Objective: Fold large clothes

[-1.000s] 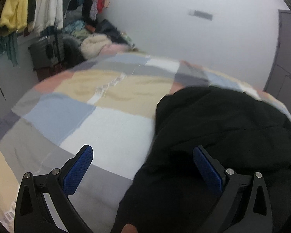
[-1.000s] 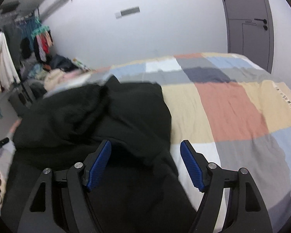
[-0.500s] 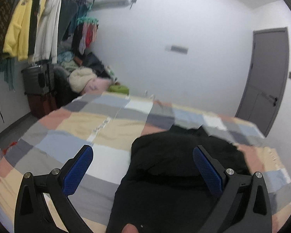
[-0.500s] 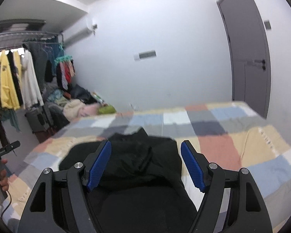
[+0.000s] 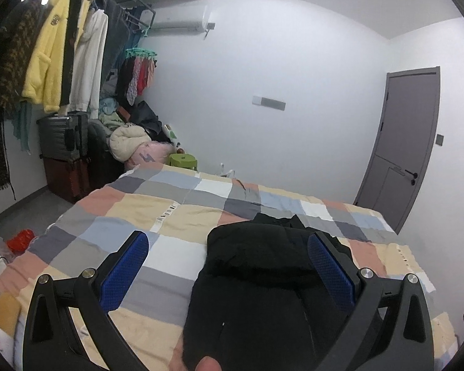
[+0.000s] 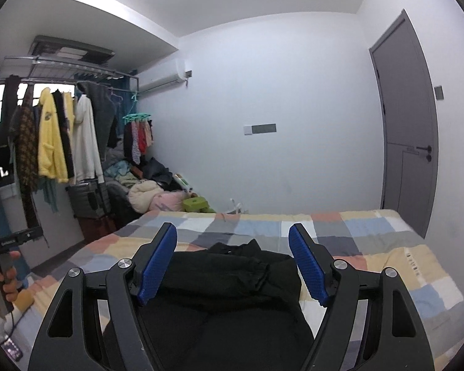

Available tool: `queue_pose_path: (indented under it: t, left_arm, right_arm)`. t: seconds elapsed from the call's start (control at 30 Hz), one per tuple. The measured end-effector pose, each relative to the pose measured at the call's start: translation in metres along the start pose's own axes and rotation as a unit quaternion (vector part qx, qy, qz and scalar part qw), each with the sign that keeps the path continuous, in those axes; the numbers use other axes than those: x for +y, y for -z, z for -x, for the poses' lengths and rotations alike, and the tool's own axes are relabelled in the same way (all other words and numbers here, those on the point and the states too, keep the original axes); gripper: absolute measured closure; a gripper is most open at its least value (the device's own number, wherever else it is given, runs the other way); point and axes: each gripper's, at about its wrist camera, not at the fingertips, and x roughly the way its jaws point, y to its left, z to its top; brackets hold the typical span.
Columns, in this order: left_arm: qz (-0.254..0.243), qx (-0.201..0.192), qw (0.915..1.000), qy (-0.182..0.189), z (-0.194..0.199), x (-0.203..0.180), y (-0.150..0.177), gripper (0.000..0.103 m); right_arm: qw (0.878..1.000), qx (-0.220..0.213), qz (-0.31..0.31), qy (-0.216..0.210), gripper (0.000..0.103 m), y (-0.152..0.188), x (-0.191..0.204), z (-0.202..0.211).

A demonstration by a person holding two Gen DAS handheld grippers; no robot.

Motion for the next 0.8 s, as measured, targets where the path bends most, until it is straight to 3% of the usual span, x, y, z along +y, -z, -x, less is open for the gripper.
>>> queue_pose_path:
  t: [0.23,0.4,0.8]
  left_arm:
    - [0.011,-0.008,0.9999,0.006,0.062,0.038,-0.001,0.000]
    - [0.029,-0.004,0.9996,0.008,0.081,0.063,0.004,0.000]
    - [0.050,0.056,0.9968,0.026,0.039,0.090,0.055,0.000]
  right_arm:
    - [1.000,-0.001,-0.003,-0.005,0.029,-0.015,-0.008,0.045]
    - [1.000,-0.008,-0.001,0.007,0.029,-0.020,-0.027,0.076]
    - [0.999,0.049,-0.016,0.018,0.028,0.048,-0.049,0.084]
